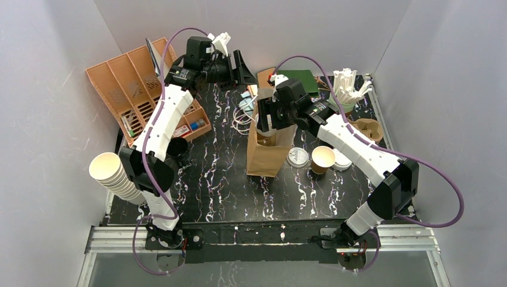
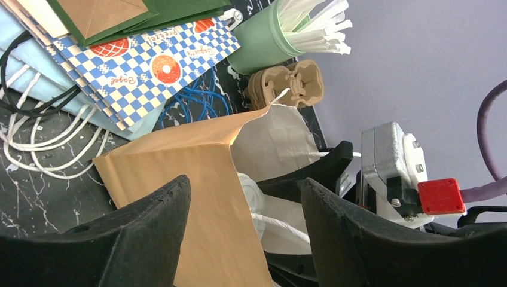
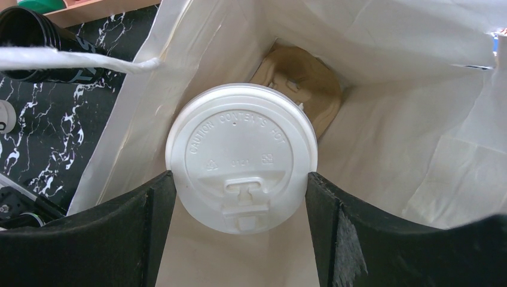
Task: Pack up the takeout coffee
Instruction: Place the coffee cup on the cup tray.
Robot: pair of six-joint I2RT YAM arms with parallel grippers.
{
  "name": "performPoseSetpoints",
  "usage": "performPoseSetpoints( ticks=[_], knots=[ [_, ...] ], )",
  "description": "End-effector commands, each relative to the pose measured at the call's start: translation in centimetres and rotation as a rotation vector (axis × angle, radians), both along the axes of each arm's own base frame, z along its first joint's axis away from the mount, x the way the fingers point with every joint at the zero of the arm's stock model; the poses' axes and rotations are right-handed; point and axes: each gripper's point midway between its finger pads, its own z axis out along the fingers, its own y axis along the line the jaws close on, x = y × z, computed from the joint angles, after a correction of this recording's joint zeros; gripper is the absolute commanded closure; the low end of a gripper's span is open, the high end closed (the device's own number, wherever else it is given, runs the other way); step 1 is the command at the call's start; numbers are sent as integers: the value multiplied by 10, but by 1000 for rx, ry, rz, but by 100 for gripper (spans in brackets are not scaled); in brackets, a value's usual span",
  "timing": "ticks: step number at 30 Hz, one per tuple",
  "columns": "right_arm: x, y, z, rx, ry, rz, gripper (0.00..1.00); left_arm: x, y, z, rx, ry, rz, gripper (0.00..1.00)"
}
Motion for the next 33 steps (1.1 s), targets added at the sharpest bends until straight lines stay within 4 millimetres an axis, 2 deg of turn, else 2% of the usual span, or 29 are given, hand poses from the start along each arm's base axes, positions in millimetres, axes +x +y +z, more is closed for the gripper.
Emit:
performPoseSetpoints(
  ticks=[1, 5, 9, 13, 16, 20, 23, 27, 28, 29, 30, 33],
  knots=[
    [5, 4, 11, 23, -22, -17, 57, -2, -15, -9, -13, 6, -73, 35],
    [6, 1, 11, 16, -29, -24, 57, -7, -30, -29, 24, 44, -95, 35],
    [6, -1, 12, 9, -33, -30, 57, -5, -31, -45, 103, 58, -69, 38],
    [6, -2, 13, 8, -36, -34, 57, 1, -20, -59, 198, 78, -36, 53],
    [7, -5, 12, -6, -35, -47, 57, 5, -18, -62, 226, 78, -27, 74],
    [7, -11, 13, -35, -26, -70, 57, 8, -13, -42, 242, 12, 4, 100],
    [4, -10, 20, -44, -45, -66, 58, 5, -7, -20, 229, -75, 52, 100],
    [-2, 1, 33, -98, -118, -48, 59, -3, 0, 8, 105, -171, 171, 100],
    [-3, 4, 36, -101, -130, -48, 59, -9, 2, 2, 89, -171, 196, 100],
    [-4, 6, 39, -99, -139, -54, 59, -13, 2, 18, 47, -226, 219, 100],
    [-4, 8, 42, -96, -151, -59, 60, -20, 1, 16, 38, -247, 235, 100],
    [-4, 14, 48, -94, -189, -75, 61, -45, -5, 31, 6, -343, 266, 100]
  ],
)
